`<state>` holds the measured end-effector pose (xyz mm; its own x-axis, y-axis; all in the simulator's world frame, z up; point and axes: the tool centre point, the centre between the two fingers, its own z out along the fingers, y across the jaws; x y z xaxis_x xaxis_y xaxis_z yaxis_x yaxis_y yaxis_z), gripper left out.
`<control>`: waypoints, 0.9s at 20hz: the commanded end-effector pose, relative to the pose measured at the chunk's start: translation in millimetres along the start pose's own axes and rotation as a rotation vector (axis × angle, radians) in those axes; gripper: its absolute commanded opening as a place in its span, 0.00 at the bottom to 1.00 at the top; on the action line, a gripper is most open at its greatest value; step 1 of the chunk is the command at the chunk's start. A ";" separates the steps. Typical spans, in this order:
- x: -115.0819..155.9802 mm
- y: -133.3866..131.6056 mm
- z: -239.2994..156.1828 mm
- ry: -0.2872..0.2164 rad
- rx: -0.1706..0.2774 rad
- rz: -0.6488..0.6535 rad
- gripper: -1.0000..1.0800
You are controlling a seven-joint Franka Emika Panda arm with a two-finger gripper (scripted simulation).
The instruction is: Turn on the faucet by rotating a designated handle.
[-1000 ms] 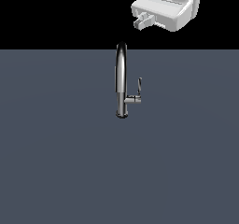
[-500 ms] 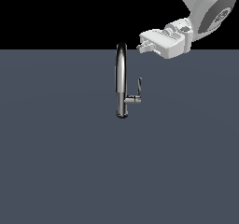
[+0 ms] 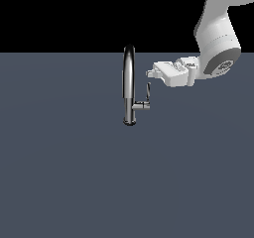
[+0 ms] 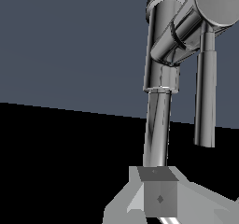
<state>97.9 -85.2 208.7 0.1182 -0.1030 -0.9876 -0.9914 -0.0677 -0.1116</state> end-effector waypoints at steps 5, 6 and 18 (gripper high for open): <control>36.2 -4.3 3.9 -0.079 0.084 0.083 0.00; 39.8 -4.5 4.5 -0.087 0.092 0.091 0.00; 47.7 -4.7 6.7 -0.104 0.110 0.108 0.00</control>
<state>107.9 -83.1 161.3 0.0101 -0.0005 -0.9999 -0.9988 0.0473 -0.0101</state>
